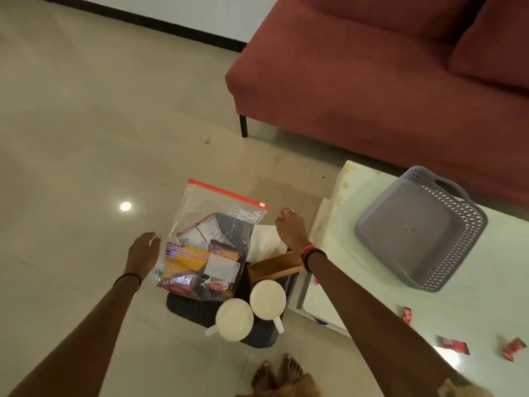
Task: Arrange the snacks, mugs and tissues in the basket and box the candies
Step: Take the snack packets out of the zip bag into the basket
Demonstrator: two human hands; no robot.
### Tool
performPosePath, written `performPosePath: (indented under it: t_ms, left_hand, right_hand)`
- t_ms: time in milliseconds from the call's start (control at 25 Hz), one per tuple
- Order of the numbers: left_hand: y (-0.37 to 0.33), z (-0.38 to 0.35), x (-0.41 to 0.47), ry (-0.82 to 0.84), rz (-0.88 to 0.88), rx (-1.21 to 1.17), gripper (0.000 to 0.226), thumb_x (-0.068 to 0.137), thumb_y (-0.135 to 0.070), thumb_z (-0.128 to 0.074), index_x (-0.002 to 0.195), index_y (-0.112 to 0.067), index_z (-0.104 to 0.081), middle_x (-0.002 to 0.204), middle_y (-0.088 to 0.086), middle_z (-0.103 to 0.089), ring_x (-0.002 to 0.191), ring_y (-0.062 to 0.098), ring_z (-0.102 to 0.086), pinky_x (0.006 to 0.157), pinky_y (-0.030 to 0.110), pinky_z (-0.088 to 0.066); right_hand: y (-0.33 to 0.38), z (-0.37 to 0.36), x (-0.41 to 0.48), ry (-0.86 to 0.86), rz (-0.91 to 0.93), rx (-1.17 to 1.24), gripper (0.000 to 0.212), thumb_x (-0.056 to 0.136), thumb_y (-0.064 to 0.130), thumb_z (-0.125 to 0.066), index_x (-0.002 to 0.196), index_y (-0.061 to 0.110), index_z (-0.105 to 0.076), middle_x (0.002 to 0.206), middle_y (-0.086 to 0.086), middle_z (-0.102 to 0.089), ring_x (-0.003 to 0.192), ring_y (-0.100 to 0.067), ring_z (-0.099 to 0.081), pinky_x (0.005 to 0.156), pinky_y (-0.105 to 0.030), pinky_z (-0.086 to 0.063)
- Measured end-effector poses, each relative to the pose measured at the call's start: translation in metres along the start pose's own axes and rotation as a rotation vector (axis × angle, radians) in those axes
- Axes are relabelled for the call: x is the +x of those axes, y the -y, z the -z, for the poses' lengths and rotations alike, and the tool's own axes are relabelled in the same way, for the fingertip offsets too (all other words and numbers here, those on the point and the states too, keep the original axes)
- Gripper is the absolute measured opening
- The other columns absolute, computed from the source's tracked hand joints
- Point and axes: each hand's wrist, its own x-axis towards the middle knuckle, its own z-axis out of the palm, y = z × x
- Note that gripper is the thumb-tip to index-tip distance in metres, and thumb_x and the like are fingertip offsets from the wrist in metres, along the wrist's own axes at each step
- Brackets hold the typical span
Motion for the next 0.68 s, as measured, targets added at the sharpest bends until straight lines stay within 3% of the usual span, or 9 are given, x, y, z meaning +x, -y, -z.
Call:
performPosePath:
  t_ms: [120,200,280,360,480,560,680]
  left_hand:
    - [0.013,-0.029,0.024,0.014,0.094,-0.049,0.052,0.097,-0.043,-0.032,0.072,-0.002,-0.052,0.079,0.019,-0.059,0.076,0.032,-0.051,0.077,0.038,-0.038]
    - [0.016,-0.043,0.029,0.05,0.151,-0.147,0.058,0.092,-0.055,-0.037,0.062,-0.007,-0.05,0.065,0.012,-0.058,0.062,0.028,-0.053,0.069,0.033,-0.042]
    - [0.025,-0.053,0.032,0.054,0.143,-0.241,0.054,0.087,-0.054,-0.05,0.063,-0.006,-0.057,0.063,0.011,-0.062,0.056,0.023,-0.056,0.064,0.029,-0.046]
    - [0.028,-0.058,0.034,0.009,0.116,-0.285,0.042,0.086,-0.042,-0.06,0.071,-0.004,-0.063,0.069,0.014,-0.063,0.061,0.024,-0.056,0.066,0.031,-0.047]
    - [0.022,-0.058,0.031,-0.098,0.105,-0.275,0.035,0.085,-0.03,-0.063,0.074,0.003,-0.064,0.069,0.016,-0.059,0.065,0.023,-0.052,0.065,0.033,-0.043]
    - [0.02,-0.053,0.028,-0.161,0.095,-0.262,0.041,0.085,-0.027,-0.063,0.066,0.008,-0.056,0.061,0.016,-0.052,0.061,0.023,-0.044,0.06,0.032,-0.037]
    - [0.012,-0.034,0.011,-0.239,0.101,-0.268,0.04,0.086,-0.025,-0.061,0.062,0.005,-0.05,0.058,0.013,-0.047,0.057,0.023,-0.04,0.052,0.026,-0.032]
  right_hand:
    - [-0.014,-0.023,0.042,-0.006,0.001,-0.015,0.034,0.094,0.01,-0.042,0.121,-0.009,-0.051,0.119,-0.023,-0.062,0.109,-0.036,-0.058,0.088,-0.037,-0.047]
    - [-0.018,-0.036,0.061,0.02,-0.014,0.029,0.038,0.095,0.014,-0.046,0.128,-0.005,-0.05,0.112,-0.016,-0.063,0.099,-0.029,-0.059,0.081,-0.032,-0.044]
    - [-0.02,-0.049,0.07,0.054,-0.018,0.073,0.04,0.094,0.018,-0.05,0.129,-0.001,-0.051,0.103,-0.01,-0.06,0.087,-0.02,-0.054,0.075,-0.027,-0.04]
    - [-0.018,-0.057,0.078,0.068,-0.031,0.175,0.034,0.091,0.019,-0.056,0.121,0.003,-0.056,0.097,-0.005,-0.059,0.084,-0.017,-0.055,0.075,-0.028,-0.045]
    - [-0.01,-0.061,0.08,0.088,-0.028,0.348,0.002,0.088,0.011,-0.063,0.087,0.01,-0.062,0.08,-0.002,-0.058,0.074,-0.016,-0.057,0.077,-0.03,-0.052]
    - [-0.003,-0.061,0.078,0.088,-0.021,0.355,0.024,0.085,0.007,-0.065,0.066,0.017,-0.056,0.077,-0.005,-0.058,0.073,-0.017,-0.057,0.078,-0.035,-0.054]
    - [0.011,-0.05,0.062,0.133,-0.029,0.414,0.021,0.084,0.003,-0.067,0.069,0.014,-0.059,0.083,-0.012,-0.062,0.082,-0.026,-0.064,0.088,-0.046,-0.056]
